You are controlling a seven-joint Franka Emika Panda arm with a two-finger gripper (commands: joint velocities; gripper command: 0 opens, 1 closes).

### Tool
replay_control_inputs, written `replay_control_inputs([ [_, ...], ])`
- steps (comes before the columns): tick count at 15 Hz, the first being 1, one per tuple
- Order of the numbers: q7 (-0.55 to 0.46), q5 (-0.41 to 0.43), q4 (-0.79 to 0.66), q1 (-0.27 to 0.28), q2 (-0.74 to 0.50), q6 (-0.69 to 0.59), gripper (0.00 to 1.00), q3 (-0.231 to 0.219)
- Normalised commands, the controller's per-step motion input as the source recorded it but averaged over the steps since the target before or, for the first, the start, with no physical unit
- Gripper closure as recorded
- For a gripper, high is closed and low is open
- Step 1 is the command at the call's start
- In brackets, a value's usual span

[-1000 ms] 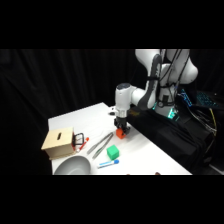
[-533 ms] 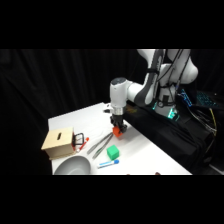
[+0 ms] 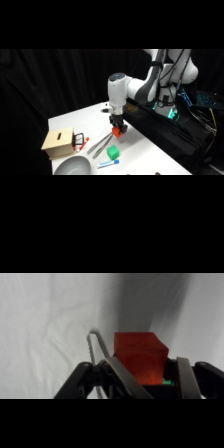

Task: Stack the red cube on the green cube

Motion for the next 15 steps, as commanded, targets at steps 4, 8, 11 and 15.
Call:
replay_control_inputs([
  [4,0.10,-0.064,0.19,0.026,0.03,-0.06,0.75,0.041],
  [8,0.07,-0.005,0.21,0.015,0.11,-0.02,0.75,0.041],
  [11,0.05,0.046,0.22,0.024,0.14,0.00,0.75,0.054],
  [15,0.06,0.045,0.23,0.039,0.13,-0.01,0.75,0.035],
])
